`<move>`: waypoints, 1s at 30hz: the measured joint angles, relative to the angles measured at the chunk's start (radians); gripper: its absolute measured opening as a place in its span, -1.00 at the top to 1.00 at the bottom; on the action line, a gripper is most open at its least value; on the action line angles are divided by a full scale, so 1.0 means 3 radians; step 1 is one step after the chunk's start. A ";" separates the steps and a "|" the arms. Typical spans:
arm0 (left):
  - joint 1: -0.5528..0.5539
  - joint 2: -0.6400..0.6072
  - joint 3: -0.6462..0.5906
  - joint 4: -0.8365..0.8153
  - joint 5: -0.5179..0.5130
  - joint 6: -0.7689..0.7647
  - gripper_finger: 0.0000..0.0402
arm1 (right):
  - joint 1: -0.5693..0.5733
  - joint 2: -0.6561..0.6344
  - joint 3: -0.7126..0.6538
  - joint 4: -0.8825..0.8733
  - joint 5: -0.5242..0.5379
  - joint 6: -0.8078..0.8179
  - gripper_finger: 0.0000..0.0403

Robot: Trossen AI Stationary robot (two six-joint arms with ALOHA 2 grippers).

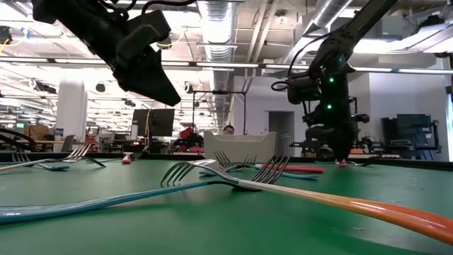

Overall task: Sort silverware by color (type)
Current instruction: Put the blue fork into the white bin

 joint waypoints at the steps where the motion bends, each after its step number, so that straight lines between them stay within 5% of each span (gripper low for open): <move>1: 0.0000 0.0000 0.0000 0.0000 -0.0019 -0.0002 0.25 | -0.0001 -0.0021 -0.0001 -0.0005 0.0001 -0.0026 0.38; 15: -0.0019 0.0000 0.0000 0.0027 -0.0067 -0.0124 0.25 | -0.0071 -0.0116 0.0002 -0.0003 -0.0086 0.0039 0.43; 30: -0.0078 0.0000 0.0000 0.0026 -0.0190 -0.0117 0.25 | -0.0532 -0.0116 0.0002 -0.0226 0.0253 0.0091 0.47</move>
